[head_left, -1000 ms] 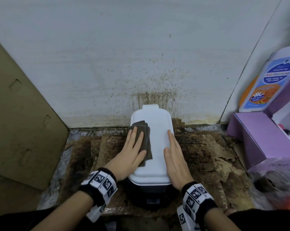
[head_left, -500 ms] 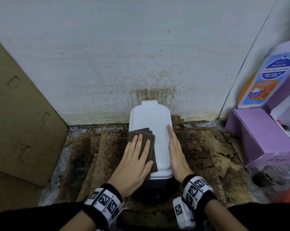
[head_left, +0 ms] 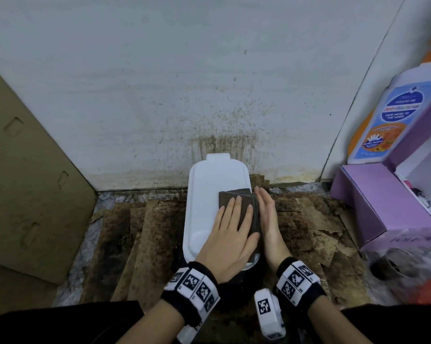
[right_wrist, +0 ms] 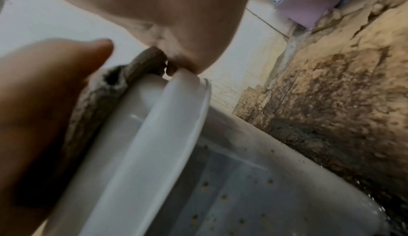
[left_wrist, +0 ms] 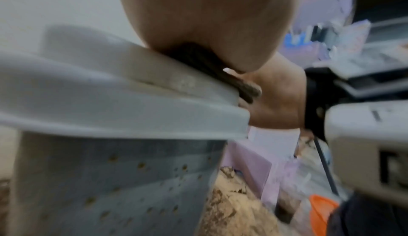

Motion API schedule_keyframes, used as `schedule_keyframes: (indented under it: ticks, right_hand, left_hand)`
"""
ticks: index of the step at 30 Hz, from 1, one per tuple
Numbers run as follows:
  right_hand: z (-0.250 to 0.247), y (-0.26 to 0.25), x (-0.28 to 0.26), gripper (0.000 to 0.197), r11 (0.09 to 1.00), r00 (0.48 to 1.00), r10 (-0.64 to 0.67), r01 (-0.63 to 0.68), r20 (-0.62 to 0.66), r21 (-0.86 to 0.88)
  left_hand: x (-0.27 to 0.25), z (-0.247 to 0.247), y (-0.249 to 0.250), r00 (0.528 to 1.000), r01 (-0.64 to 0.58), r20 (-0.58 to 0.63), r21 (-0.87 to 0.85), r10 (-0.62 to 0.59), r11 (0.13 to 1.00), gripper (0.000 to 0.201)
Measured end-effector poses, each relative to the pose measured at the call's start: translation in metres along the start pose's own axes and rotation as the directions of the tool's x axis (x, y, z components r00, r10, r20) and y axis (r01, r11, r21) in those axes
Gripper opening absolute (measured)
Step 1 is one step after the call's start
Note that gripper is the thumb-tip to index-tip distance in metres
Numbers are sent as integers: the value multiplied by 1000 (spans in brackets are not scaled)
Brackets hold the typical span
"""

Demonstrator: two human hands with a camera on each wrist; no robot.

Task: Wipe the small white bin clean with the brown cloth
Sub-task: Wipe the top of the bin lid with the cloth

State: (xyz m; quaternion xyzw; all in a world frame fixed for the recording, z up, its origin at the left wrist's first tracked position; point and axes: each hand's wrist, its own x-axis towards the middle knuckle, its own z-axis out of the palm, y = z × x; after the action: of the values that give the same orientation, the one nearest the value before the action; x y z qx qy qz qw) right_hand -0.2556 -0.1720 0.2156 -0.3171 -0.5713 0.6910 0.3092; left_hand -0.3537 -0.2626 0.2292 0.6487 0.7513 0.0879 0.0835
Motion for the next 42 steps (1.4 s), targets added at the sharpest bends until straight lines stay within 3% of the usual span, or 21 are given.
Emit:
schedule_keyframes:
  ticks: [3, 5, 6, 8, 10, 13, 15, 21, 25, 27, 29, 31, 33, 38, 42]
  right_hand:
    - [4, -8, -4, 59, 983, 1000, -1, 1, -1, -183]
    - [9, -11, -4, 57, 904, 996, -76, 45, -55, -426]
    - [12, -12, -4, 57, 821, 983, -170, 107, -62, -561]
    - [21, -14, -3, 56, 572, 937, -345, 251, 49, -781]
    - [34, -12, -4, 61, 384, 931, -311, 306, 190, -871]
    - [45, -1, -10, 76, 167, 949, -187, 284, 252, -944]
    - [45, 4, -12, 82, 96, 943, -209, 284, 259, -954]
    - [43, 14, -30, 74, 113, 935, -271, 267, 229, -957]
    - [30, 22, -41, 73, 214, 929, -287, 301, 234, -929]
    - [22, 23, -39, 76, 327, 935, -278, 306, 219, -894]
    - [15, 19, -34, 77, 530, 968, -206, 231, 141, -816]
    - [6, 11, -26, 78, 706, 996, -37, 80, 76, -704]
    - [-3, 2, -13, 79, 778, 989, 112, -28, 95, -628]
    - [-5, -3, 12, 80, 799, 971, 151, -9, 185, -601]
    - [-2, -11, 41, 85, 757, 958, 166, 27, 233, -652]
  left_hand:
    - [-7, -17, -13, 994, 55, -69, -357, -85, 933, 59]
    - [-13, -18, -30, 958, 111, -206, -373, -199, 921, 54]
    - [-16, -16, -41, 934, 154, -263, -316, -242, 936, 54]
    - [-25, -13, -59, 915, 228, -285, -217, -286, 949, 63]
    - [-31, -9, -69, 924, 253, -246, -186, -294, 950, 70]
    - [-33, -5, -70, 926, 266, -205, -243, -317, 933, 65]
    - [-30, -4, -68, 917, 276, -197, -318, -348, 907, 57]
    - [-24, -1, -63, 890, 314, -189, -404, -414, 859, 55]
    - [-24, 4, -69, 899, 278, -189, -452, -395, 848, 56]
    - [-25, 5, -70, 903, 271, -179, -470, -391, 840, 57]
    - [-25, 6, -70, 905, 267, -178, -469, -387, 842, 57]
    - [-25, 6, -70, 906, 272, -177, -451, -385, 850, 58]
    - [-25, 6, -70, 907, 277, -171, -446, -385, 851, 58]
    - [-24, 6, -72, 906, 275, -177, -448, -385, 851, 58]
    - [-24, 6, -73, 907, 273, -171, -459, -385, 846, 58]
